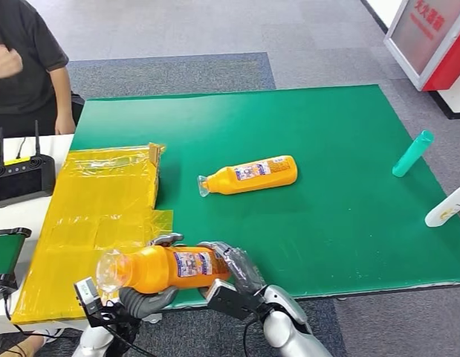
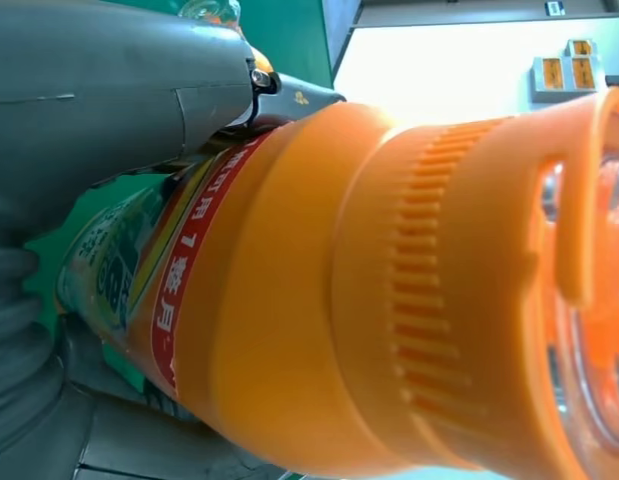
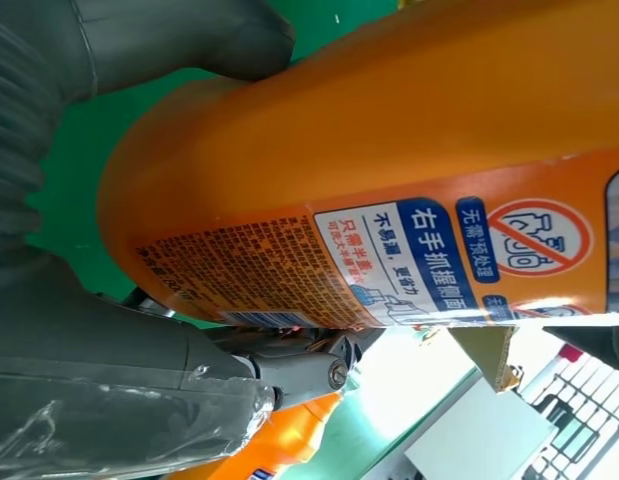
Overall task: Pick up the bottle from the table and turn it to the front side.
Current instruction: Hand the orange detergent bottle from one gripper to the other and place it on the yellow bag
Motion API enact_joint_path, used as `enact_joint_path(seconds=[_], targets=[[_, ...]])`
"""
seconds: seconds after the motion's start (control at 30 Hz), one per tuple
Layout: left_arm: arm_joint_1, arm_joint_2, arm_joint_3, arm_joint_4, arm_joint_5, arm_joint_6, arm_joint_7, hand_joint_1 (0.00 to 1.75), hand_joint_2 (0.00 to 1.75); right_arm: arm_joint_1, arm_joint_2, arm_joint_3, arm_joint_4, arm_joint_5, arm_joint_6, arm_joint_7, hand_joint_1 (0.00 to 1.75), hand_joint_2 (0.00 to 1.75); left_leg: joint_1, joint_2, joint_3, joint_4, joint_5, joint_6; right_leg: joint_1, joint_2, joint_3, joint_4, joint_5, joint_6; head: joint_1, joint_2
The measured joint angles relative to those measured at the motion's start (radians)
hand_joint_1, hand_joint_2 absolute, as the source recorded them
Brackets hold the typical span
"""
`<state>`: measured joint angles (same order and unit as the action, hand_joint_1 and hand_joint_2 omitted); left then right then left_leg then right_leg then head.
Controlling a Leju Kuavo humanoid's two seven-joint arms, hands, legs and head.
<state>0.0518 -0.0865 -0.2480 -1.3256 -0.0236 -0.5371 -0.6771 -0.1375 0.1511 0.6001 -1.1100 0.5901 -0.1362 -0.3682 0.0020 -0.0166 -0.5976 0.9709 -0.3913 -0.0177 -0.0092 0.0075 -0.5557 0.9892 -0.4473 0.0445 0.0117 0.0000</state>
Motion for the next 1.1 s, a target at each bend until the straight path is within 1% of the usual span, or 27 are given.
enact_joint_path(seconds=[0.27, 0.3, 0.33, 0.4, 0.43, 0.47, 0.57, 0.67, 0.73, 1.1], targets=[[-0.006, 0.001, -0.01, 0.0, -0.015, 0.049, 0.0, 1.75, 1.75, 0.001, 0.0, 0.0, 0.004, 0.0, -0.002, 0.002, 1.75, 1.75, 0.0, 0.0, 0.0, 0.0, 0.0, 0.0, 0.0, 0.0, 0.0, 0.0, 0.0, 0.0, 0.0, 0.0], [-0.006, 0.001, -0.011, 0.0, -0.017, 0.056, 0.0, 1.75, 1.75, 0.001, 0.0, 0.0, 0.004, 0.0, -0.003, 0.002, 1.64, 1.75, 0.0, 0.0, 0.0, 0.0, 0.0, 0.0, 0.0, 0.0, 0.0, 0.0, 0.0, 0.0, 0.0, 0.0], [-0.006, 0.001, -0.012, 0.0, -0.019, 0.062, 0.0, 1.75, 1.75, 0.002, 0.0, 0.0, 0.004, 0.0, -0.004, 0.002, 1.25, 1.75, 0.0, 0.0, 0.0, 0.0, 0.0, 0.0, 0.0, 0.0, 0.0, 0.0, 0.0, 0.0, 0.0, 0.0], [-0.007, 0.001, -0.012, 0.0, -0.028, 0.081, 0.0, 1.75, 1.75, 0.002, 0.0, 0.0, 0.004, 0.0, -0.007, 0.003, 0.38, 1.75, 0.0, 0.0, 0.0, 0.0, 0.0, 0.0, 0.0, 0.0, 0.0, 0.0, 0.0, 0.0, 0.0, 0.0], [-0.007, 0.001, -0.013, 0.0, -0.038, 0.094, 0.0, 1.75, 1.75, 0.003, 0.0, 0.0, 0.004, 0.0, -0.008, 0.004, 0.04, 1.75, 0.0, 0.0, 0.0, 0.0, 0.0, 0.0, 0.0, 0.0, 0.0, 0.0, 0.0, 0.0, 0.0, 0.0], [-0.009, 0.001, -0.014, 0.0, -0.052, 0.113, 0.0, 1.75, 1.75, 0.005, 0.0, 0.0, 0.004, 0.001, -0.011, 0.006, 0.0, 1.75, 0.0, 0.0, 0.0, 0.0, 0.0, 0.0, 0.0, 0.0, 0.0, 0.0, 0.0, 0.0, 0.0, 0.0], [-0.011, -0.001, -0.017, -0.001, -0.116, 0.204, 0.008, 1.75, 1.75, 0.017, -0.002, -0.007, 0.003, 0.001, -0.027, 0.015, 0.0, 1.75, 0.0, 0.0, 0.0, 0.0, 0.0, 0.0, 0.0, 0.0, 0.0, 0.0, 0.0, 0.0, 0.0, 0.0], [-0.001, -0.003, -0.016, -0.014, -0.188, 0.325, 0.043, 1.75, 1.75, 0.032, -0.008, -0.025, -0.016, -0.003, -0.043, 0.02, 0.0, 1.75, 0.0, 0.001, 0.0, 0.0, 0.0, 0.0, 0.0, 0.001, 0.0, 0.0, 0.0, 0.0, 0.0, 0.0], [0.008, 0.001, -0.009, -0.029, -0.207, 0.366, 0.062, 1.75, 1.75, 0.039, -0.011, -0.035, -0.034, -0.005, -0.046, 0.02, 0.0, 1.75, 0.0, 0.001, 0.0, 0.0, 0.0, 0.0, 0.0, 0.001, -0.001, 0.0, 0.0, 0.0, 0.0, 0.0], [0.02, 0.005, 0.006, -0.067, -0.21, 0.376, 0.072, 1.75, 1.75, 0.054, -0.016, -0.056, -0.07, -0.007, -0.046, 0.02, 0.0, 1.75, 0.0, 0.001, 0.0, 0.0, 0.0, 0.0, 0.0, 0.001, -0.001, 0.0, 0.0, 0.0, 0.0, 0.0]])
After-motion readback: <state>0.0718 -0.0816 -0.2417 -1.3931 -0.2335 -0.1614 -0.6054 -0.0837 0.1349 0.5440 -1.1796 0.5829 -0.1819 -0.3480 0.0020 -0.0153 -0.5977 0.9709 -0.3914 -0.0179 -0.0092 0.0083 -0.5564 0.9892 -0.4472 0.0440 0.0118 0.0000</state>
